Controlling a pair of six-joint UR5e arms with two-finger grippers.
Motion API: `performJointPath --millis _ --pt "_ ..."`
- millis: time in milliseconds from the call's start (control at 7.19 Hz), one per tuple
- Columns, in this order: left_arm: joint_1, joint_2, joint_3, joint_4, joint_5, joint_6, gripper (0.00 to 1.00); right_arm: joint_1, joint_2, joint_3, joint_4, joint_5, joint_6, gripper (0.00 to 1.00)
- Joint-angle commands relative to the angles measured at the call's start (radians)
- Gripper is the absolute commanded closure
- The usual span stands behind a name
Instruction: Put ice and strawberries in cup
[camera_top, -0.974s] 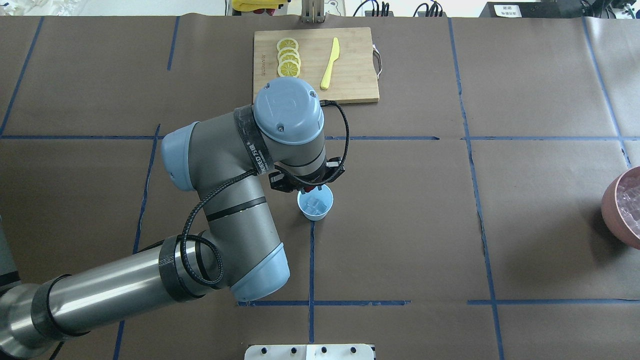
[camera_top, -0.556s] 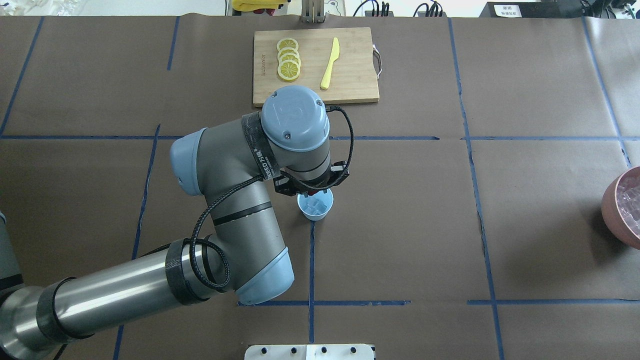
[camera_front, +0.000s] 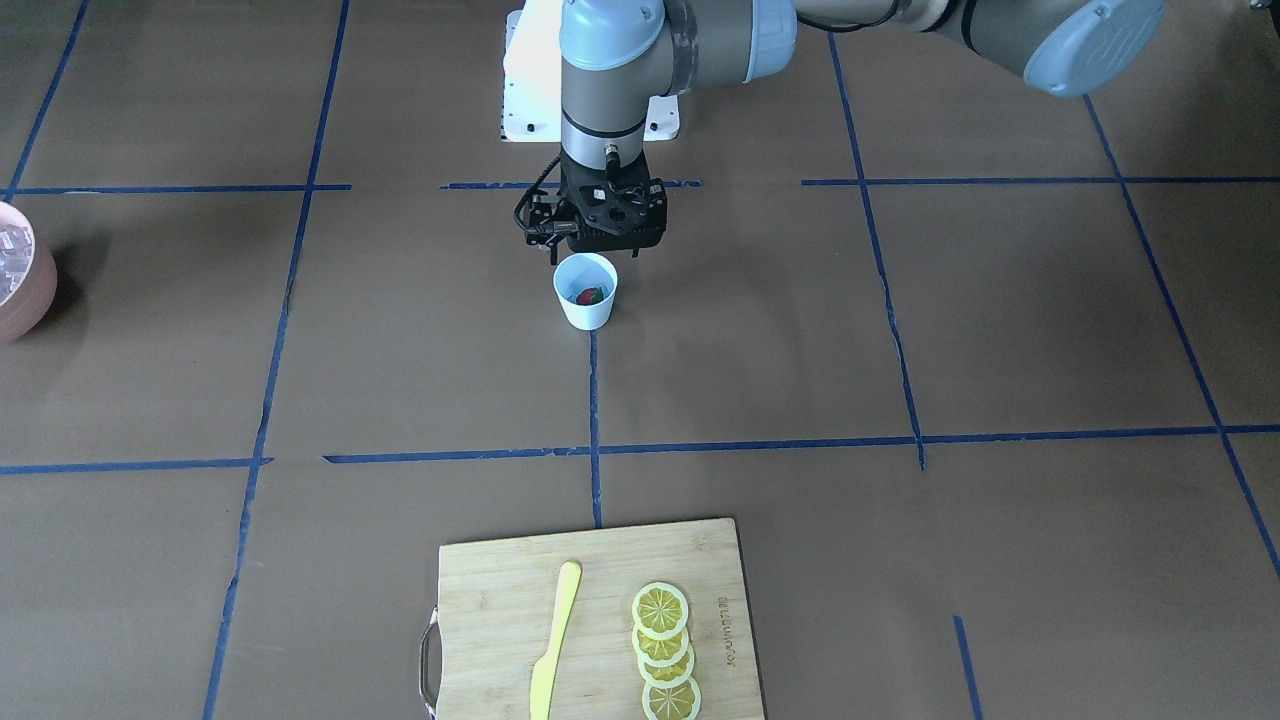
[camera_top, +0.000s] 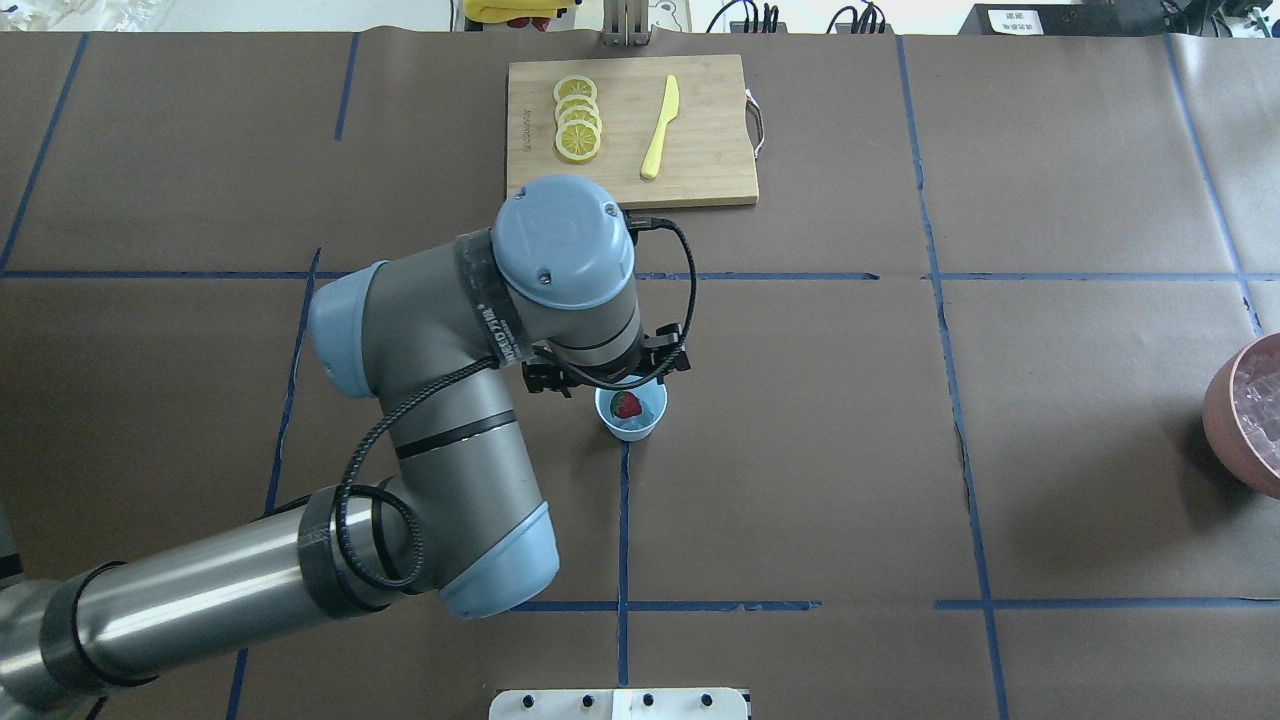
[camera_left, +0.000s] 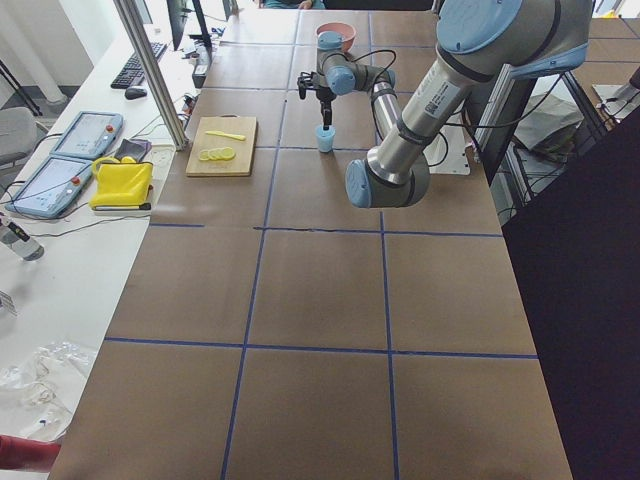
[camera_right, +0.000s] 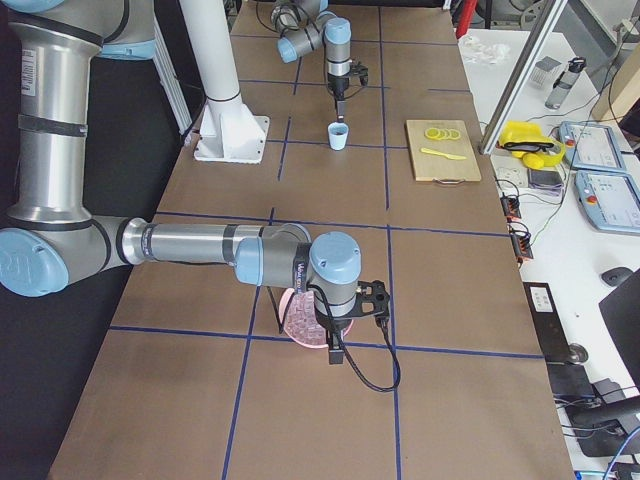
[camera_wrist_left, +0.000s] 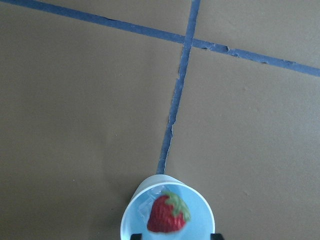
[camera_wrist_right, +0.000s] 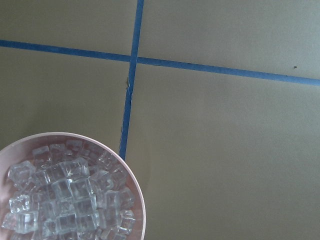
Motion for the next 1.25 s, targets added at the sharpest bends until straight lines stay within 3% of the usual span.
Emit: performJointPath --millis 0,139,556,835,1113 --pt "-0.077 0.244 -0.223 0.009 -0.018 0.242 0.00 0.000 -0.001 -0.001 0.000 0.000 0.001 0.00" --pt "-0.164 0.348 -0.305 0.040 -0.069 0.426 0.00 0.000 0.000 0.000 0.000 0.000 0.001 0.00" --pt "-0.544 0.576 -0.286 0.045 -0.284 1.042 0.00 0.000 0.000 -0.002 0.000 0.002 0.001 0.00" --pt "-0.777 0.691 -0.182 0.034 -0.416 1.417 0.00 0.000 0.000 0.000 0.000 0.002 0.001 0.01" --pt "-0.948 0.737 -0.053 0.035 -0.511 1.524 0.00 0.000 0.000 0.000 0.000 0.002 0.001 0.00"
